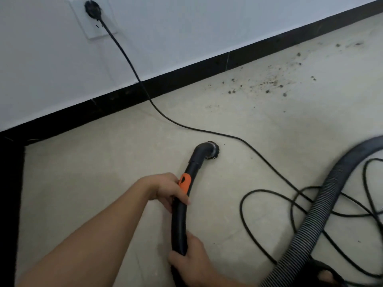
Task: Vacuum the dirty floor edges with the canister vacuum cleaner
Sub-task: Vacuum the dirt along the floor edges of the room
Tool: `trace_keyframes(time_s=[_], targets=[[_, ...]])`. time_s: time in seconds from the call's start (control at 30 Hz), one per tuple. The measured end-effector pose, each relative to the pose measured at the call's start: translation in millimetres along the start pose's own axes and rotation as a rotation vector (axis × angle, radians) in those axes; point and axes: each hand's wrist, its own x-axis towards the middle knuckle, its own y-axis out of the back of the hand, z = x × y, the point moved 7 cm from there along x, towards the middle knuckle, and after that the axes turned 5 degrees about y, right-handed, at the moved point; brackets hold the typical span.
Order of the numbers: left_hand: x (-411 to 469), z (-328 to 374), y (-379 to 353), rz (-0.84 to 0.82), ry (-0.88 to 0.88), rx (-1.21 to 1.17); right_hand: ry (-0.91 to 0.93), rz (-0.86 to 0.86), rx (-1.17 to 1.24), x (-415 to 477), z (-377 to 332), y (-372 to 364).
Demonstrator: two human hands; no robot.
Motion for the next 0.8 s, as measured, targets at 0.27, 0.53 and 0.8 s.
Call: trace_keyframes(time_s=[0.27,0.53,0.8], targets=[[20,44,-12,-0.016,-0.076,0.082,-0.023,0.19,0.14,15,3,19],[33,95,-64,-0.046,-0.234,0.211,-0.069,0.491,0.287,13,16,43],[20,58,34,0.216,-0.179,-0.122,-0.067,0.041,0.125,66,-39,34]])
